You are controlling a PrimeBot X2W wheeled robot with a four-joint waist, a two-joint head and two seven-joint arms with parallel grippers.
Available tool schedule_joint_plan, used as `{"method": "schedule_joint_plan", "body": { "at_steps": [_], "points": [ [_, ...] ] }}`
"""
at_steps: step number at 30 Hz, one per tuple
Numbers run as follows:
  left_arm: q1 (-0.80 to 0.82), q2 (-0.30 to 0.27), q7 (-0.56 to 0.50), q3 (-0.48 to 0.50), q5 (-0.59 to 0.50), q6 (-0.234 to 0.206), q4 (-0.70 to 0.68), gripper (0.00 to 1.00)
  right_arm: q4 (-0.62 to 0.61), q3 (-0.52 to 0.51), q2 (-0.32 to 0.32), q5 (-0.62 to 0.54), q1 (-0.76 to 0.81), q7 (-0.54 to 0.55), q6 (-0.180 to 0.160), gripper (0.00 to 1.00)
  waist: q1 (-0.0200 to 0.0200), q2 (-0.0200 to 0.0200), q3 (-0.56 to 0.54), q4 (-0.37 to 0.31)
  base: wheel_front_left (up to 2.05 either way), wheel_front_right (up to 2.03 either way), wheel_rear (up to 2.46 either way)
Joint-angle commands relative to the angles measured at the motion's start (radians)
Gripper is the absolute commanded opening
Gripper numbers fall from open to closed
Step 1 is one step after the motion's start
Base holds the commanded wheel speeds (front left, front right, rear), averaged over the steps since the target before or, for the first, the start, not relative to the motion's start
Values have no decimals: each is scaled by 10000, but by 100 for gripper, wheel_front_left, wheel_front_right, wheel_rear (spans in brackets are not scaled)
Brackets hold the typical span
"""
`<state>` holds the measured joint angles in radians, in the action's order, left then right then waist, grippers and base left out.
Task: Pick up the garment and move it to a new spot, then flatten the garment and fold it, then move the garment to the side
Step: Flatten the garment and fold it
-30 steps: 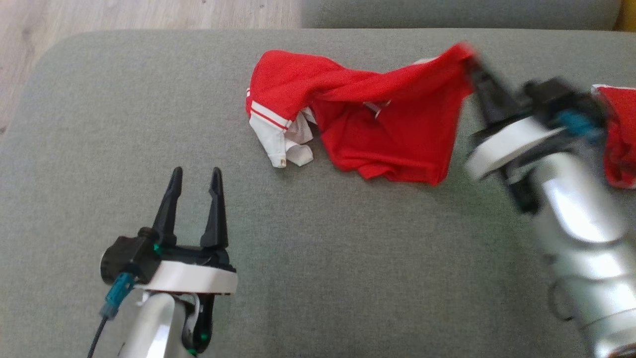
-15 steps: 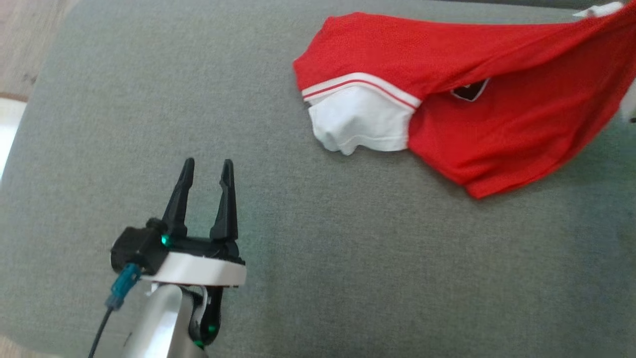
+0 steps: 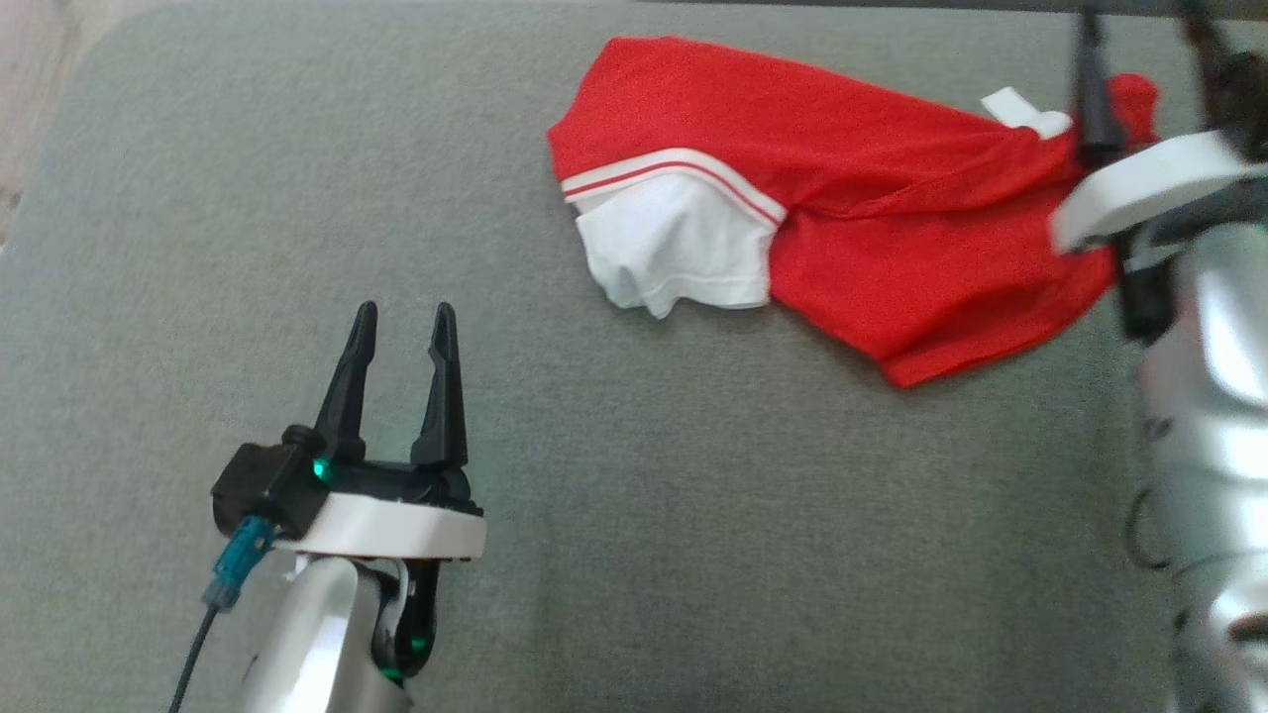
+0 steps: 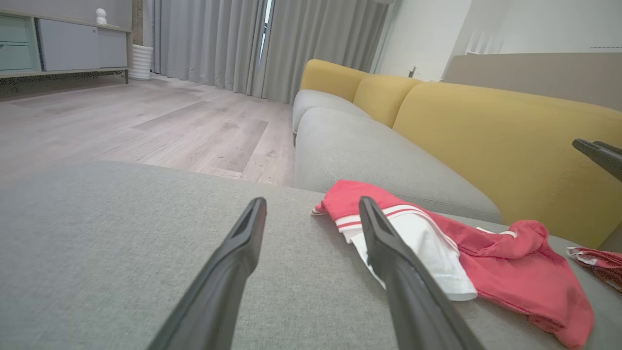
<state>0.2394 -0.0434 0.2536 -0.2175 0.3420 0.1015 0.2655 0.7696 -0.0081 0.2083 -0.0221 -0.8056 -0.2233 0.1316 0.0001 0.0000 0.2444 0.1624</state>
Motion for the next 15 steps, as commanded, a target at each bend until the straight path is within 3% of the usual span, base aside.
{"method": "schedule_joint_plan", "body": {
  "at_steps": [1, 7, 15],
  "points": [
    [147, -68, 82, 431, -111, -14, -357, 100, -712, 440, -367, 330, 381, -185, -9, 100, -1, 0, -263, -299, 0, 0, 0],
    [-104, -68, 82, 625, -218, -6, -523, 100, -2933, 1457, -1190, 1123, 2464, -345, -9, 100, -1, 0, -655, -831, 0, 0, 0],
    [-339, -68, 82, 599, -321, 51, -643, 100, -5037, 1642, -1568, 1281, 4965, -375, -9, 100, -1, 0, -873, -1224, 0, 0, 0]
  ]
}}
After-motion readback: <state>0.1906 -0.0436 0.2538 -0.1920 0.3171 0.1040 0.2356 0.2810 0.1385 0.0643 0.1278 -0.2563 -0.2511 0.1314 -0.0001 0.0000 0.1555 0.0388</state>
